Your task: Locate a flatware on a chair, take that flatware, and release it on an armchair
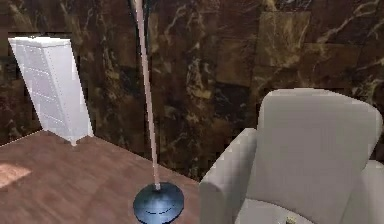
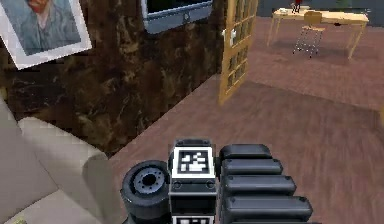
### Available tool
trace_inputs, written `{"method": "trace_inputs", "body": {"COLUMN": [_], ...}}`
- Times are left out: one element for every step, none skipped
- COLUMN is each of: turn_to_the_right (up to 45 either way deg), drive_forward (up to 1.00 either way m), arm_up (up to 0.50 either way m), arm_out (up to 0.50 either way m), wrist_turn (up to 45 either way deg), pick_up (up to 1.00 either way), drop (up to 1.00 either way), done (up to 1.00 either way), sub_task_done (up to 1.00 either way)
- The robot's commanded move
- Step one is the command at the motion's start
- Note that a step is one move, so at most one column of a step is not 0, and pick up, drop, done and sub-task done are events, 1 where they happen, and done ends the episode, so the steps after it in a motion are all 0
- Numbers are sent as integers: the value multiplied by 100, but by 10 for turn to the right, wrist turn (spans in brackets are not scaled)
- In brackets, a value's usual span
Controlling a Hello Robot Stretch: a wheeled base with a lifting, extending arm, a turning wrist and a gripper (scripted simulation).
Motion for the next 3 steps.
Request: {"method": "trace_inputs", "body": {"turn_to_the_right": [300,0,-450], "drive_forward": [0,15,0], "arm_up": [0,0,0], "arm_out": [0,0,0], "wrist_turn": [0,0,0], "pick_up": [0,0,0], "drop": [0,0,0], "done": [0,0,0], "sub_task_done": [0,0,0]}}
